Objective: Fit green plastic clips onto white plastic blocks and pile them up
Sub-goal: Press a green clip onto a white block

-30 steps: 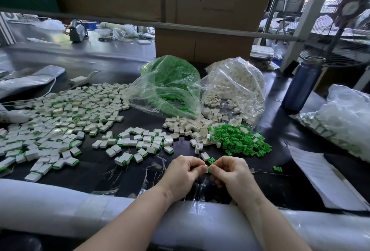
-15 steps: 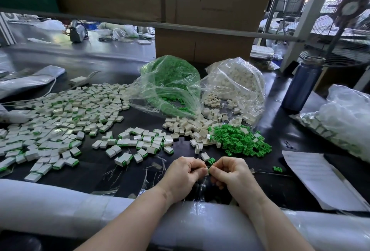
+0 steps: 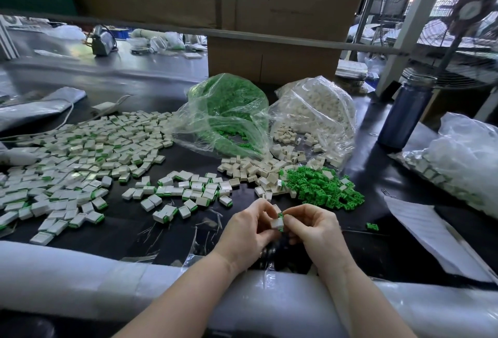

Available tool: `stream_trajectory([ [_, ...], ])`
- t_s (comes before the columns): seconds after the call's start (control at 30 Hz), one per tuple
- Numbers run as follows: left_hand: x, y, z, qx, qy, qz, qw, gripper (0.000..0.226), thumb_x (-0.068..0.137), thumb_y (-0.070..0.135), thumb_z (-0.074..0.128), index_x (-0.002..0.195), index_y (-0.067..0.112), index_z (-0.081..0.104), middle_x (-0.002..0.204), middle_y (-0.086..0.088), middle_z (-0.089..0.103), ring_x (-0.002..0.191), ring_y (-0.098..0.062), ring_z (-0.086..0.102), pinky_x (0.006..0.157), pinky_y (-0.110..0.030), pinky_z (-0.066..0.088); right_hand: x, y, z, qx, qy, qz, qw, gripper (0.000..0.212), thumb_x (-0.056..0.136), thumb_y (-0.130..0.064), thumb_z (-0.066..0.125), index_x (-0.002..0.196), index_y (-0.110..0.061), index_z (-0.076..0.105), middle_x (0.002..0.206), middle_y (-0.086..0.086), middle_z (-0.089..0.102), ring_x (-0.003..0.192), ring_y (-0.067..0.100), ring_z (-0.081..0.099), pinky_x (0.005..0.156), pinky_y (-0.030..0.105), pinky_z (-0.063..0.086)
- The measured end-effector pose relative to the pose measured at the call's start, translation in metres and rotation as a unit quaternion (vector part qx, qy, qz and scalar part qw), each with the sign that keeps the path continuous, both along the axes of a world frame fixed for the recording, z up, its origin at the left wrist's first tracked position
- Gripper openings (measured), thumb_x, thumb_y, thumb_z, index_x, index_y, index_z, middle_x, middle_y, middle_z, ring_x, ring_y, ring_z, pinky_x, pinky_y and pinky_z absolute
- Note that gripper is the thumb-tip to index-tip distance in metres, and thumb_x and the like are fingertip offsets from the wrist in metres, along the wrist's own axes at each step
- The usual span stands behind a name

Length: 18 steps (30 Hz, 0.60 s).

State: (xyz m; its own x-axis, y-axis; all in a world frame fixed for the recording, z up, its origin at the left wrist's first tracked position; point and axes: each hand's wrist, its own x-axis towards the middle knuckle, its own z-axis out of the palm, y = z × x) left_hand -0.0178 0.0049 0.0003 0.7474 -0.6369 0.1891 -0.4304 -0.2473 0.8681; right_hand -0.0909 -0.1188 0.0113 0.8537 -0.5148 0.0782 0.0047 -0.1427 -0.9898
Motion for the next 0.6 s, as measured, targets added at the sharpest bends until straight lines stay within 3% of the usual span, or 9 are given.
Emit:
stream_trajectory([
  [0.1, 0.0007, 0.0005, 0.0002, -0.006, -0.03, 0.022, 0.999, 0.01, 0.086, 0.018, 0.065, 0.083, 0.025, 0.059, 0.074, 0.012, 0.061, 0.068, 0.002, 0.056, 0.07, -0.011, 0.045, -0.0025, -0.0005, 0.0013, 0.031, -0.008, 0.018, 0.999, 0.011, 0.079, 0.002, 0.067, 0.075, -0.007, 0.071, 0.062, 0.004, 0.069, 0.053, 0.008, 0.06, 0.05, 0.018, 0.049],
  [0.2, 0.0012, 0.0012, 0.0005, -0.02, -0.004, 0.012, 1.0, 0.006, 0.088, 0.019, 0.063, 0.086, 0.024, 0.065, 0.079, 0.01, 0.066, 0.075, 0.0, 0.059, 0.073, -0.01, 0.045, -0.0032, -0.0007, 0.0008, 0.018, 0.0, 0.016, 1.0, 0.012, 0.081, 0.001, 0.067, 0.072, -0.006, 0.07, 0.058, 0.004, 0.065, 0.051, 0.008, 0.056, 0.048, 0.019, 0.049],
  [0.3, 0.0018, 0.0019, 0.002, -0.037, 0.045, 0.004, 0.998, 0.009, 0.087, 0.016, 0.063, 0.091, 0.016, 0.071, 0.082, 0.007, 0.069, 0.076, 0.0, 0.061, 0.076, -0.012, 0.047, -0.0014, 0.0012, 0.0002, 0.005, 0.016, 0.009, 1.0, 0.013, 0.084, -0.001, 0.064, 0.071, -0.004, 0.067, 0.059, 0.007, 0.062, 0.05, 0.007, 0.054, 0.048, 0.019, 0.049],
  [0.6, 0.0024, 0.0037, 0.0007, 0.009, 0.025, 0.014, 1.0, 0.013, 0.086, 0.015, 0.065, 0.097, 0.011, 0.072, 0.086, 0.002, 0.069, 0.084, -0.01, 0.063, 0.084, -0.022, 0.05, -0.003, 0.0034, 0.0015, -0.047, 0.051, 0.043, 0.997, 0.022, 0.084, 0.001, 0.062, 0.065, -0.009, 0.063, 0.049, -0.004, 0.059, 0.046, 0.002, 0.054, 0.047, 0.017, 0.046],
])
